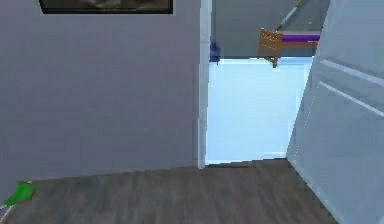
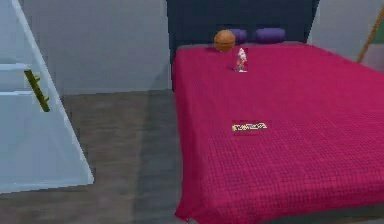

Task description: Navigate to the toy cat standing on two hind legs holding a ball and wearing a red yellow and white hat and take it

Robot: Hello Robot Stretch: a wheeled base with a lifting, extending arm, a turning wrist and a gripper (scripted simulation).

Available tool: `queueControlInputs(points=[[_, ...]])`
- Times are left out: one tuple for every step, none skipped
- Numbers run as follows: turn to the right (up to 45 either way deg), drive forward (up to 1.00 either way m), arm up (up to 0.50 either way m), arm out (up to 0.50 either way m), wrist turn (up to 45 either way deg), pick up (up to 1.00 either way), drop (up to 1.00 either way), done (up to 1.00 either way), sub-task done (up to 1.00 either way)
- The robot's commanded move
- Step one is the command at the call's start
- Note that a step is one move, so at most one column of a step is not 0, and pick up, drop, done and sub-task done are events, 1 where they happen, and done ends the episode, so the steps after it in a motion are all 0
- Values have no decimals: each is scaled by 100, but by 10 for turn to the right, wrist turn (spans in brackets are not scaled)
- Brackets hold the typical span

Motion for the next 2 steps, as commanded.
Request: queueControlInputs(points=[[420,0,0,0,0,0,0,0,0],[0,45,0,0,0,0,0,0,0]])
